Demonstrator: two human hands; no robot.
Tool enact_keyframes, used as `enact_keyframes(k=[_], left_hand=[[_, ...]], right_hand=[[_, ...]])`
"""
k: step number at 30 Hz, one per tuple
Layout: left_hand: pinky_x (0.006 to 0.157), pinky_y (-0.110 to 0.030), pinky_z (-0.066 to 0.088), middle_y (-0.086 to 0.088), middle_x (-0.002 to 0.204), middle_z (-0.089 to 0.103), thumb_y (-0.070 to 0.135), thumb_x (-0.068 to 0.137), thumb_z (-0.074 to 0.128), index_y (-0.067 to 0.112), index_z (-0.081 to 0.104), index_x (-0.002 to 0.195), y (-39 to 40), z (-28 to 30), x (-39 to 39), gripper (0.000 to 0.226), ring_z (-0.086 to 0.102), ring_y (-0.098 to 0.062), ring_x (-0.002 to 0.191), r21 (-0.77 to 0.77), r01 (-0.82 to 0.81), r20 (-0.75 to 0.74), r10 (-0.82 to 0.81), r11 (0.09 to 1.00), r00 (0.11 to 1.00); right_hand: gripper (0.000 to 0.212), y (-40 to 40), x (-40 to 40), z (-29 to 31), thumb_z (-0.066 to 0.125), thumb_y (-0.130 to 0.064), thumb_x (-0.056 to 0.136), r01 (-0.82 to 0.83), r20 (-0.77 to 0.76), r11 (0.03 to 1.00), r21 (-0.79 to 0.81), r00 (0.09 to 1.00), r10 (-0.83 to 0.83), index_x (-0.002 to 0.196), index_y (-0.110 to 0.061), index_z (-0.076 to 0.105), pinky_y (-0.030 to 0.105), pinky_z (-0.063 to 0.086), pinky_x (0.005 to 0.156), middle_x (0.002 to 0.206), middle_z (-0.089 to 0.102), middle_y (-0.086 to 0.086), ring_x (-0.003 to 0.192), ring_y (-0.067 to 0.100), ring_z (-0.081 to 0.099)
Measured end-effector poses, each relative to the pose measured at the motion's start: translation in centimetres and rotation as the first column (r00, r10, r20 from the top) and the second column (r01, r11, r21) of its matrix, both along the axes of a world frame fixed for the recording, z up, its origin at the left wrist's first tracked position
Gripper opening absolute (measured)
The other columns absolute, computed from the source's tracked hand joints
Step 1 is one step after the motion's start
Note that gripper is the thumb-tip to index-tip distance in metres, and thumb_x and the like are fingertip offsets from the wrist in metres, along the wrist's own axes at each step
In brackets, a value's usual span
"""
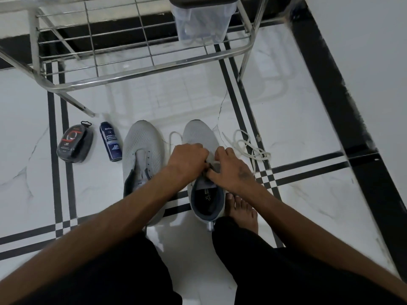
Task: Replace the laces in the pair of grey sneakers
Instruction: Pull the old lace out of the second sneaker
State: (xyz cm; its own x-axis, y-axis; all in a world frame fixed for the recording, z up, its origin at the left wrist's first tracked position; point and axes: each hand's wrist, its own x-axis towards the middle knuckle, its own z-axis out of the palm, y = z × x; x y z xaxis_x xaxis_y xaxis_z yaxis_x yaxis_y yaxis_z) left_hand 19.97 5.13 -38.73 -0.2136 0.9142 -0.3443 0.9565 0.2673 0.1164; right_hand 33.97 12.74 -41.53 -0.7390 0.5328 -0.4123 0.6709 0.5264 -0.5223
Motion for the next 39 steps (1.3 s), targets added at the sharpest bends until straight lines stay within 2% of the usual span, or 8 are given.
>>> enact_keyframes(k=[6, 13, 18, 22, 27, 33, 36, 39], left_hand=[[0.065, -0.035, 0.037, -0.008, 0.11, 0.057, 0.007, 0.092, 0.057, 0.012, 0.055, 0.111, -1.1, 0.0, -1.7, 0.02, 0.062, -0.029, 0.096, -0.049, -0.015, 0.027, 0.016, 0.999, 0.999], [0.067, -0.045, 0.048, -0.014, 0.108, 0.056, 0.002, 0.092, 0.054, 0.007, 0.06, 0.103, -6.0, 1.1, -7.7, 0.014, 0.062, -0.037, 0.09, 0.096, -0.488, -0.01, 0.491, 0.868, 0.871], [0.072, -0.036, 0.047, 0.0, 0.123, 0.057, 0.035, 0.097, 0.057, 0.021, 0.066, 0.117, -3.8, 1.9, -4.6, 0.026, 0.062, -0.025, 0.102, 0.238, -0.306, 0.145, 0.278, 0.922, 0.95], [0.07, -0.035, 0.042, -0.005, 0.117, 0.056, 0.048, 0.094, 0.056, 0.018, 0.066, 0.117, -0.3, 0.9, -0.1, 0.038, 0.063, -0.028, 0.099, -0.046, -0.103, 0.133, 0.109, 0.994, 0.985], [0.071, -0.036, 0.045, -0.007, 0.105, 0.065, 0.03, 0.093, 0.062, 0.014, 0.064, 0.099, -0.2, 0.8, -1.0, 0.017, 0.065, -0.029, 0.094, -0.051, -0.131, 0.066, 0.134, 0.99, 0.989], [0.072, -0.033, 0.042, -0.003, 0.101, 0.064, 0.029, 0.092, 0.063, 0.018, 0.065, 0.098, -3.1, 2.6, -8.2, 0.012, 0.062, -0.027, 0.092, -0.075, -0.48, 0.071, 0.485, 0.874, 0.872], [0.069, -0.036, 0.046, -0.006, 0.11, 0.063, 0.028, 0.094, 0.059, 0.014, 0.065, 0.108, -4.2, 2.5, -8.5, 0.02, 0.063, -0.028, 0.091, -0.135, -0.417, -0.107, 0.406, 0.899, 0.908], [0.074, -0.04, 0.05, -0.004, 0.125, 0.054, 0.028, 0.096, 0.055, 0.017, 0.06, 0.122, -2.8, 2.2, -4.8, 0.028, 0.062, -0.028, 0.1, 0.08, -0.253, 0.039, 0.25, 0.964, 0.967]], right_hand=[[0.026, -1.8, -0.1, 0.3, 0.062, -0.026, 0.088, 0.05, -0.168, 0.996, 0.075, 0.985, -0.037, 0.098, -0.017, 0.039, 0.032, 0.036, 0.062, 0.092, 0.047, 0.005, 0.074, 0.025, 0.05], [0.022, -0.9, 0.1, 0.4, 0.062, -0.024, 0.088, 0.135, -0.094, 0.99, 0.028, 0.987, -0.132, 0.08, -0.015, 0.043, 0.032, 0.035, 0.064, 0.082, 0.048, 0.004, 0.073, 0.023, 0.049], [0.027, -0.9, -0.3, 0.5, 0.064, -0.025, 0.088, 0.102, -0.091, 0.995, 0.009, 0.991, -0.1, 0.076, -0.017, 0.041, 0.029, 0.029, 0.06, 0.071, 0.048, -0.001, 0.067, 0.019, 0.047], [0.019, -0.5, -0.2, 0.4, 0.066, -0.019, 0.083, 0.08, -0.08, 0.997, -0.023, 0.993, -0.082, 0.078, -0.014, 0.048, 0.029, 0.03, 0.058, 0.073, 0.054, 0.0, 0.069, 0.019, 0.051], [0.014, -0.3, 0.1, 0.2, 0.066, -0.017, 0.082, 0.138, -0.077, 0.99, -0.031, 0.987, -0.14, 0.079, -0.012, 0.053, 0.028, 0.035, 0.058, 0.07, 0.055, -0.001, 0.066, 0.017, 0.053], [0.019, -0.5, 0.5, 0.3, 0.066, -0.019, 0.085, 0.188, -0.087, 0.982, 0.002, 0.979, -0.187, 0.076, -0.013, 0.05, 0.028, 0.033, 0.052, 0.063, 0.05, -0.006, 0.059, 0.014, 0.048], [0.018, -0.7, 0.4, 0.3, 0.067, -0.017, 0.084, 0.172, -0.106, 0.985, -0.015, 0.979, -0.173, 0.076, -0.01, 0.052, 0.029, 0.03, 0.053, 0.061, 0.047, -0.006, 0.059, 0.014, 0.045], [0.017, -0.7, 0.2, 0.3, 0.067, -0.017, 0.084, 0.168, -0.097, 0.985, -0.026, 0.981, -0.17, 0.077, -0.01, 0.053, 0.029, 0.033, 0.054, 0.062, 0.049, -0.005, 0.059, 0.015, 0.047]])
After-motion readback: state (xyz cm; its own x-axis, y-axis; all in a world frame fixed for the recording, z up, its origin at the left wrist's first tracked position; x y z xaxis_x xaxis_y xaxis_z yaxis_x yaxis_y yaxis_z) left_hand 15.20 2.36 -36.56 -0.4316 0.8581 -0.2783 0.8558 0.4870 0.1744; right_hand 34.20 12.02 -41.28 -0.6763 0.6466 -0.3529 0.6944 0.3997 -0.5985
